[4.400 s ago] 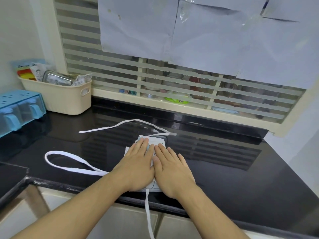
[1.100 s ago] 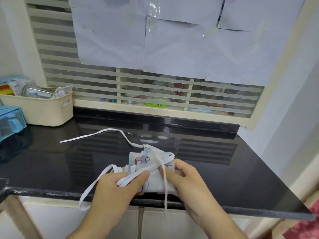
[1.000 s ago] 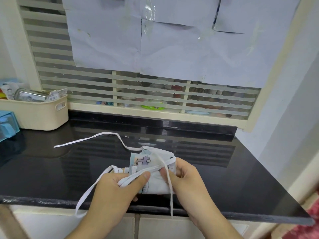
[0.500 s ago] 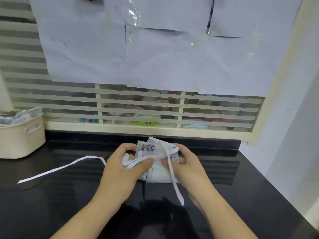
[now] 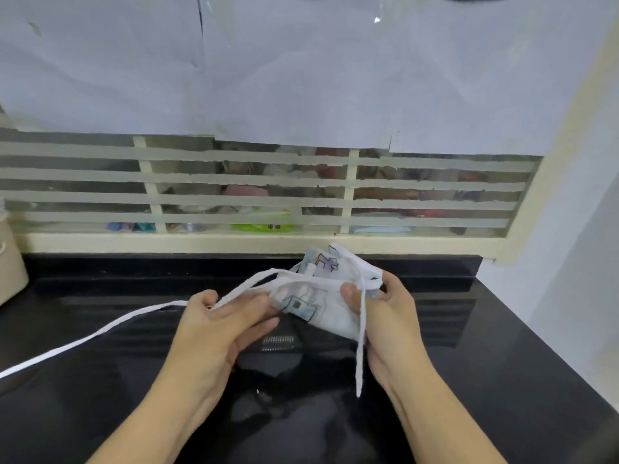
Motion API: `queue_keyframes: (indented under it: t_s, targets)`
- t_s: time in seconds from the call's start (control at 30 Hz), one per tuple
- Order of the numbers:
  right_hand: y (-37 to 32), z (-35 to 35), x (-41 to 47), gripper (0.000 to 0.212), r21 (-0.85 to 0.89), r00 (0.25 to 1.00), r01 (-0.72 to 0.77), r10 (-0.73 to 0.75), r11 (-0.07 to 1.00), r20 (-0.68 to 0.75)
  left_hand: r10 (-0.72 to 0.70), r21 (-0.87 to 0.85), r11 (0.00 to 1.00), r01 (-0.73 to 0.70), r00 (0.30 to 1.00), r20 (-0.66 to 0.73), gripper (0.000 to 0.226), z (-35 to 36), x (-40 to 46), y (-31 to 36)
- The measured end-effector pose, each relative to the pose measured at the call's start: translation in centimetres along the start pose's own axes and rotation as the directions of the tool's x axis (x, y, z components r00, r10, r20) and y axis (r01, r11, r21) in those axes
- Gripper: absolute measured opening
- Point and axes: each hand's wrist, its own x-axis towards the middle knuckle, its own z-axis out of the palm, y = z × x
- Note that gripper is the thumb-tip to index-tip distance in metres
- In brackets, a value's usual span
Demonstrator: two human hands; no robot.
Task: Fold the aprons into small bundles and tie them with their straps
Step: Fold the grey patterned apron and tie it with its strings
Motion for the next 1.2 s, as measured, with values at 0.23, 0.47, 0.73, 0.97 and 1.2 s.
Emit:
queue_keyframes:
  t_s: [0.23, 0.47, 0.73, 0.97, 1.2]
  targets:
    - [-0.4, 0.7, -1.4, 0.033, 0.134, 0.989, -0.011, -0.009, 0.991, 0.149, -0.080, -0.263, 0.961, 0.081, 0.997, 0.017, 0.027, 0.1, -1.1, -0.3]
    - [-0.8, 0.7, -4.0, 0.026, -0.064, 0.996, 0.065, -0.061, 0.996, 0.065, 0.130, 0.186, 0.979, -0.084, 0.958, -0.254, 0.027, -1.6, -3.7, 1.2]
    - [-3.6, 0.0, -9.0, 0.019, -0.105, 0.993, 0.113, -0.114, 0.988, -0.011, 0.134, 0.662, 0.653, -0.368, 0.916, 0.377, 0.015, -2.9, -16.3, -0.5]
    - [-6.8, 0.6, -13.6, 0.021, -0.126, 0.989, 0.147, -0.144, 0.981, 0.038, -0.133, 0.717, 0.667, -0.202, 0.915, 0.381, 0.085, -0.6, -18.1, -0.6]
    - [-7.8, 1.6, -20.8, 0.018, -0.307, 0.941, 0.306, -0.238, 0.901, 0.240, -0.049, 0.048, 0.998, 0.040, 0.979, 0.198, 0.038, 1.3, -19.0, 4.5]
